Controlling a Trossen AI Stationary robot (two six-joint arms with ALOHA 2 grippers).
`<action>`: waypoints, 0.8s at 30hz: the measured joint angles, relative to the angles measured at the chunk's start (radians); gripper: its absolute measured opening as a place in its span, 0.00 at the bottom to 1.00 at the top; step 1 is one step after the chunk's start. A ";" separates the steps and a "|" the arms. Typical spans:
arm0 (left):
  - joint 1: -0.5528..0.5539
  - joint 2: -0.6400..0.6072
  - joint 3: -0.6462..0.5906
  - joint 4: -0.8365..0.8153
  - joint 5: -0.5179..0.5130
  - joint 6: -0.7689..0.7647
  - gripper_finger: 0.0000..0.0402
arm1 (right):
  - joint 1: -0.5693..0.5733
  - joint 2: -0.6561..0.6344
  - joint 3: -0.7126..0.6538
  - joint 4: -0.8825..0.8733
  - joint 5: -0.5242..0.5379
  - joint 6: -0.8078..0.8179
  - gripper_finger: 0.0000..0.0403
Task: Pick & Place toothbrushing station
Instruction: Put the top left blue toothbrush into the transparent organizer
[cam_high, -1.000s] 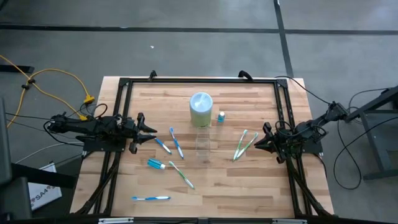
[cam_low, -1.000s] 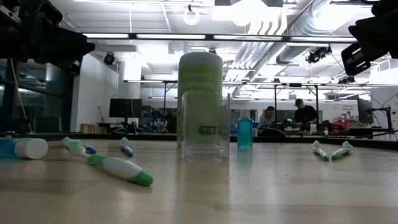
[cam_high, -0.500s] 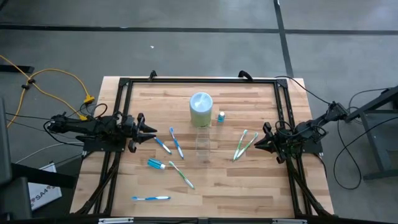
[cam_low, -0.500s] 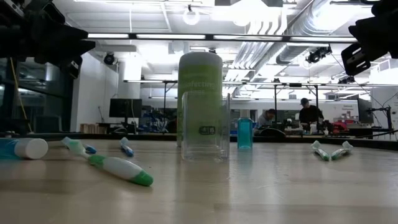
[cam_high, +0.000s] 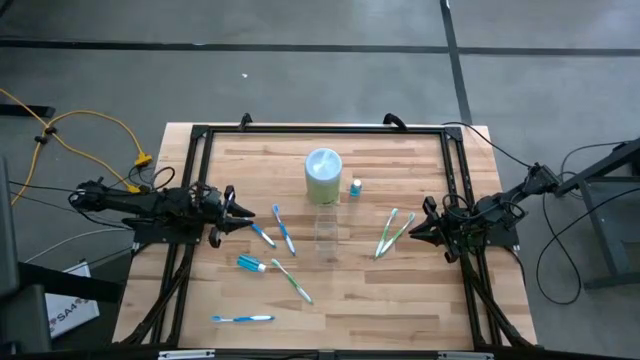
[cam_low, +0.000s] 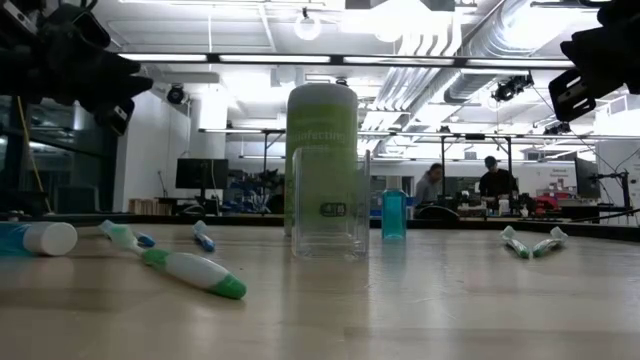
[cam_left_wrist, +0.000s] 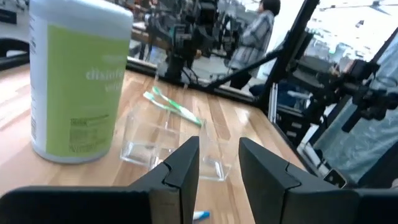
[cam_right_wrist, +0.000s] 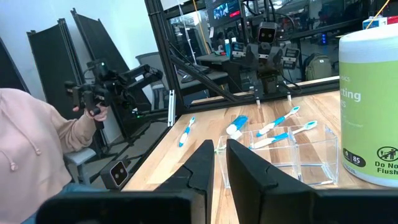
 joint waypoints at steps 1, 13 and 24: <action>0.000 0.019 0.000 0.020 -0.001 0.000 0.27 | 0.000 0.000 0.000 0.000 0.000 0.000 0.09; -0.005 0.428 0.131 0.033 0.004 0.090 0.27 | 0.000 0.000 0.000 0.000 0.000 0.000 0.09; -0.111 0.634 0.250 0.009 -0.057 0.388 0.27 | 0.000 0.000 0.000 0.000 0.000 0.000 0.09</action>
